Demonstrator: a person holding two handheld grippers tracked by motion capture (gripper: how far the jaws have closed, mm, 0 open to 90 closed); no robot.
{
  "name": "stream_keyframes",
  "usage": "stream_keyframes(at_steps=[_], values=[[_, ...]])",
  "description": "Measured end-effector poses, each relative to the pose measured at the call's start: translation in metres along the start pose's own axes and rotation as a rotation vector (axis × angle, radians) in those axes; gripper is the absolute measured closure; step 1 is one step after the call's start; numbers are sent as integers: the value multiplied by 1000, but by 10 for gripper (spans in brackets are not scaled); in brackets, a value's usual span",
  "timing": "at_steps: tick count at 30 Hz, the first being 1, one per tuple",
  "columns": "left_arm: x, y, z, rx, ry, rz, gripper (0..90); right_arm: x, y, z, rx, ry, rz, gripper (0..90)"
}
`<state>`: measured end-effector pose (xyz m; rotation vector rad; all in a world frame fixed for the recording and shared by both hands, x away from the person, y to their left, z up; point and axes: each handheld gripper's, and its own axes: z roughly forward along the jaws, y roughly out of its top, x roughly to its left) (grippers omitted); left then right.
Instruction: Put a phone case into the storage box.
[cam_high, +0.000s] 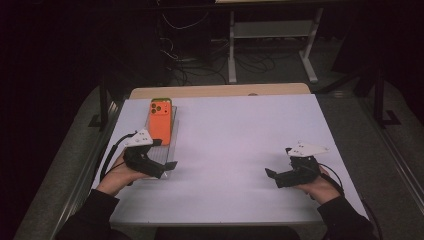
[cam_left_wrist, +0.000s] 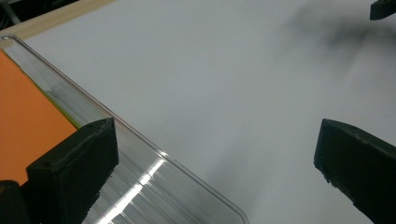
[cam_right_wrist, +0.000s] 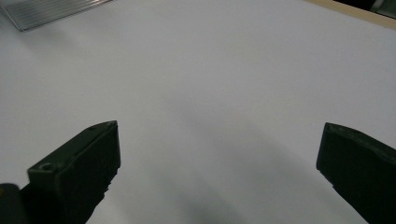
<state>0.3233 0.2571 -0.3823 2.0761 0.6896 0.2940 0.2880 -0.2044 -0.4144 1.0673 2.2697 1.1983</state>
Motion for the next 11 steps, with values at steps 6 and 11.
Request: stream_keyframes(at_steps=[6,11], values=[[-1,-3,1,5,-5,3,0,0,0,-1,-1,4,-2,0],[1,-4,0,5,-11,-1,0,0,0,-1,-2,5,-9,0]])
